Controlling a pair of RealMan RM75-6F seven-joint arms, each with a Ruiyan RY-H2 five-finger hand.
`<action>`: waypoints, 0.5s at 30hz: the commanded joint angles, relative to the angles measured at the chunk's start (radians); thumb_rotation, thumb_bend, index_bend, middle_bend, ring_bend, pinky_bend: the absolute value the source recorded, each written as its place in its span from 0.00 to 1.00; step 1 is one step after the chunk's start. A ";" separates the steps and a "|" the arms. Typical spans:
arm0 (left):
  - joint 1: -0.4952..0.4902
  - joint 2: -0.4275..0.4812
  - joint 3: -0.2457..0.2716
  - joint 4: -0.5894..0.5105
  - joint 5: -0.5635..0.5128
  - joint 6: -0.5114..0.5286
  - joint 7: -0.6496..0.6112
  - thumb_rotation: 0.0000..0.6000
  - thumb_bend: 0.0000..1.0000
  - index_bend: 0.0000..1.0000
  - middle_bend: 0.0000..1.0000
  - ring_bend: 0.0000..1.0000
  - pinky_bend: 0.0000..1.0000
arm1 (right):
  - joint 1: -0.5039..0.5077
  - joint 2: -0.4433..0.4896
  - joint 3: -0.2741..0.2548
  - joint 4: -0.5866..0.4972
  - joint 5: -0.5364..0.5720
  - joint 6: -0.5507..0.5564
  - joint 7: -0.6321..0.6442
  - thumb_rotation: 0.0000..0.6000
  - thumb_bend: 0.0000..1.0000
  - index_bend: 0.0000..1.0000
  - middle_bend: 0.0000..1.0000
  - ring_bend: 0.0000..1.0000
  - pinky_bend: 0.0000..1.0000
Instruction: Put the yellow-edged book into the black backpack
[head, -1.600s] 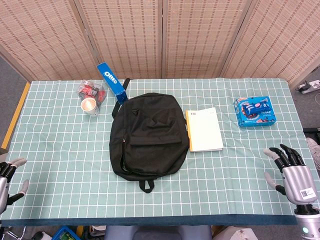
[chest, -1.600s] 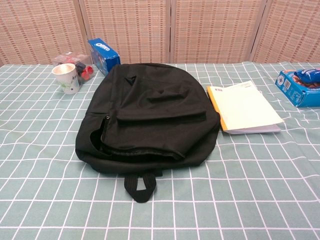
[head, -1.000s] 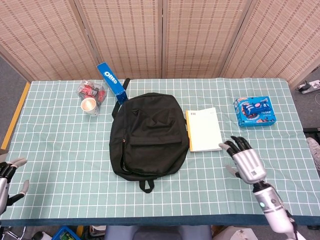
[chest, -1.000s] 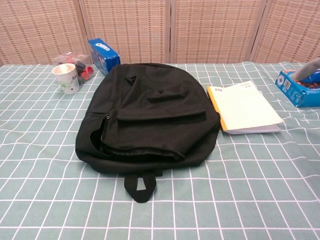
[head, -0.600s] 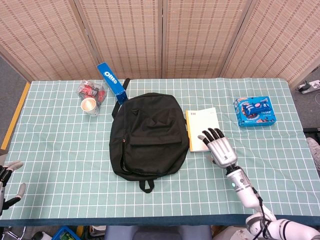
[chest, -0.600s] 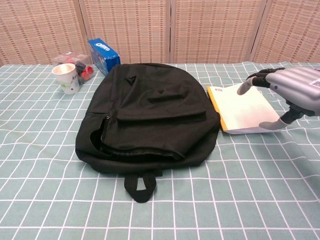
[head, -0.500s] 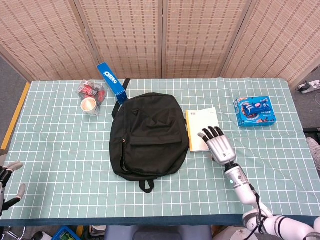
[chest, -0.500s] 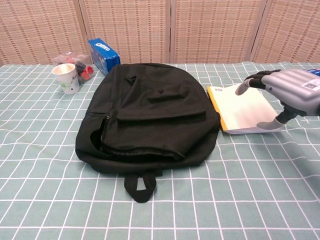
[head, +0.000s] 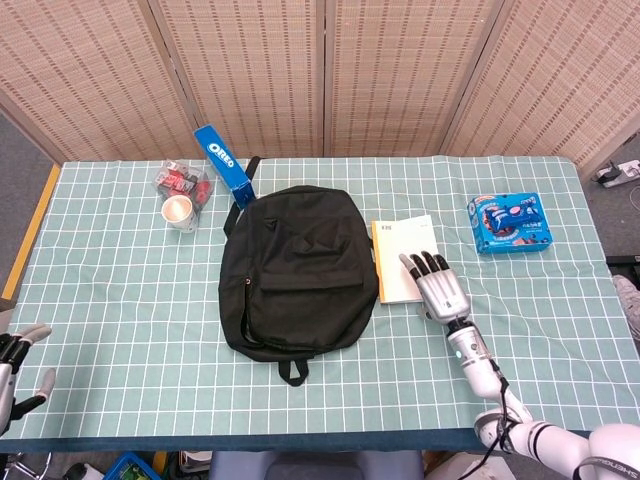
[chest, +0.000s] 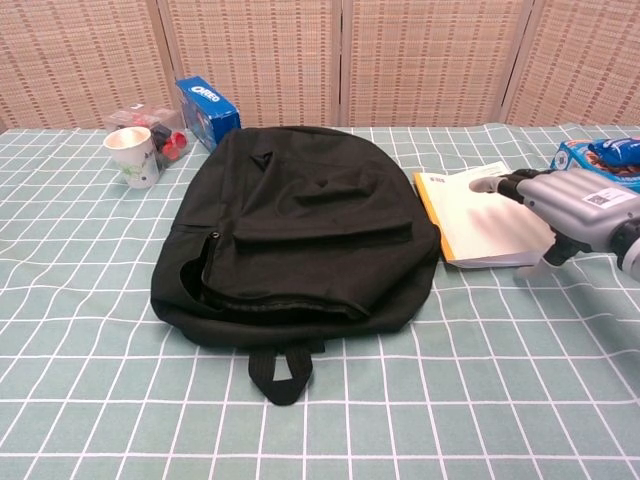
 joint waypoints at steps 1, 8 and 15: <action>-0.001 0.000 -0.001 -0.002 -0.001 -0.003 0.005 1.00 0.40 0.28 0.22 0.23 0.14 | 0.011 -0.020 -0.002 0.036 0.003 -0.007 0.015 1.00 0.11 0.09 0.13 0.08 0.15; 0.001 -0.001 -0.003 -0.004 -0.011 -0.009 0.008 1.00 0.40 0.28 0.22 0.23 0.14 | 0.032 -0.049 0.005 0.097 0.012 -0.019 0.047 1.00 0.11 0.09 0.13 0.08 0.15; 0.000 -0.004 -0.004 -0.004 -0.013 -0.016 0.007 1.00 0.40 0.28 0.22 0.23 0.14 | 0.051 -0.072 0.007 0.143 0.016 -0.030 0.061 1.00 0.11 0.09 0.13 0.08 0.15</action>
